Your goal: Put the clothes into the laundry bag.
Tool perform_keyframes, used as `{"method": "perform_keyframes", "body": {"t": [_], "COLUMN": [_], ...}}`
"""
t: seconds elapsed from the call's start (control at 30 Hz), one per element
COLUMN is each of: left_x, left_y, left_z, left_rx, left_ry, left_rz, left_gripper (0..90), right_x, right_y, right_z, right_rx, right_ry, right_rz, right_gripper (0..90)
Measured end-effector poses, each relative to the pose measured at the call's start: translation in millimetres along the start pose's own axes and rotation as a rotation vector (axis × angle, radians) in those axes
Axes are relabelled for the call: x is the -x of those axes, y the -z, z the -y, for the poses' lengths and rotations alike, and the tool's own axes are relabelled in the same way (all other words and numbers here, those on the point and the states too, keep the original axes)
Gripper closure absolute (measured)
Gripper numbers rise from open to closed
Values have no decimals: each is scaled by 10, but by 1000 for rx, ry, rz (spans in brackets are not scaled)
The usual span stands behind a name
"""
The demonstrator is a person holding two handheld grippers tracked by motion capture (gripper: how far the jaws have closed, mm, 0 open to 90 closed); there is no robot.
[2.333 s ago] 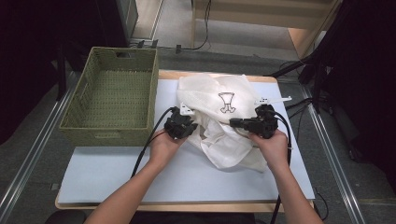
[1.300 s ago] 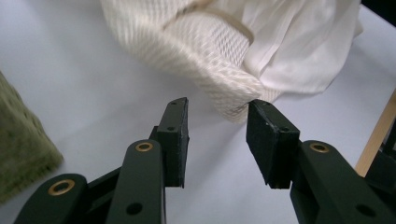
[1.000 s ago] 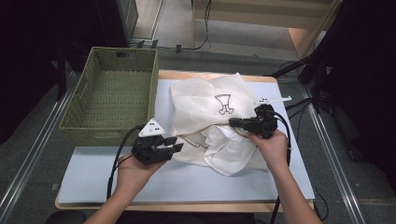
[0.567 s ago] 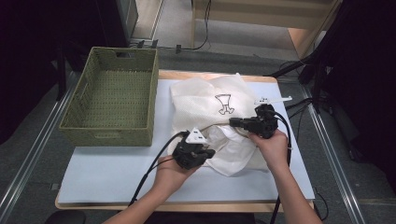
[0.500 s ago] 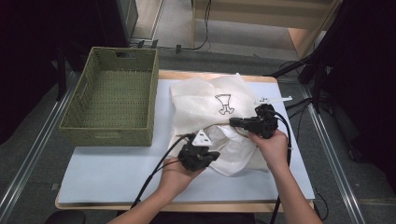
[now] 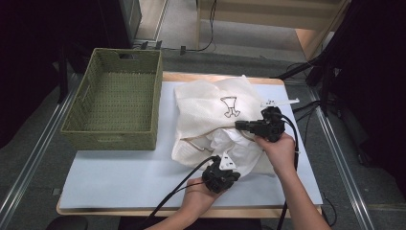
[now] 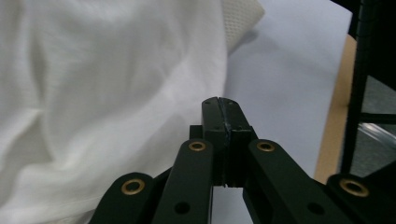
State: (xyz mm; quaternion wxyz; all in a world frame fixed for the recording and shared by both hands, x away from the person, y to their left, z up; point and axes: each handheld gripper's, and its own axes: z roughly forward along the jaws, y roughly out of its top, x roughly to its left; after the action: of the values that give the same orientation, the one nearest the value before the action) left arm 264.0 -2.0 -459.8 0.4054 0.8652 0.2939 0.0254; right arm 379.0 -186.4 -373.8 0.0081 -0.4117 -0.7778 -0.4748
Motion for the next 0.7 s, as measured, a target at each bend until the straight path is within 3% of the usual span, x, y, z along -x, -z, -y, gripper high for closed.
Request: {"method": "perform_keyframes", "body": {"t": [0.07, 0.13, 0.23, 0.3, 0.43, 0.63, 0.7], "left_x": [5, -18, -85, -141, -179, -366, -440], "left_y": [-48, -107, -181, -217, -240, -176, -128], "left_z": [2, 2, -11, -23, -93, -299, -379], "left_rx": [-11, -24, -27, -21, 12, 66, 81], "left_ry": [-9, -11, -36, -1, 24, 96, 98], "left_rz": [4, -18, -116, -141, -196, -224, -246], "left_gripper": [900, 900, 900, 900, 900, 900, 900], "right_x": [1, 5, 0, 1, 5, -5, -8], "right_y": [2, 0, -5, -3, 1, 6, 10], "right_z": [-1, 0, 0, 0, 0, -1, -4], "right_rx": [-1, 0, 0, 1, 1, 2, 5], "right_ry": [-1, -2, -5, -3, -4, -7, -10], "right_rz": [2, -2, 0, 0, 2, 0, -2], "right_gripper": [887, 887, 887, 887, 887, 887, 887]}}
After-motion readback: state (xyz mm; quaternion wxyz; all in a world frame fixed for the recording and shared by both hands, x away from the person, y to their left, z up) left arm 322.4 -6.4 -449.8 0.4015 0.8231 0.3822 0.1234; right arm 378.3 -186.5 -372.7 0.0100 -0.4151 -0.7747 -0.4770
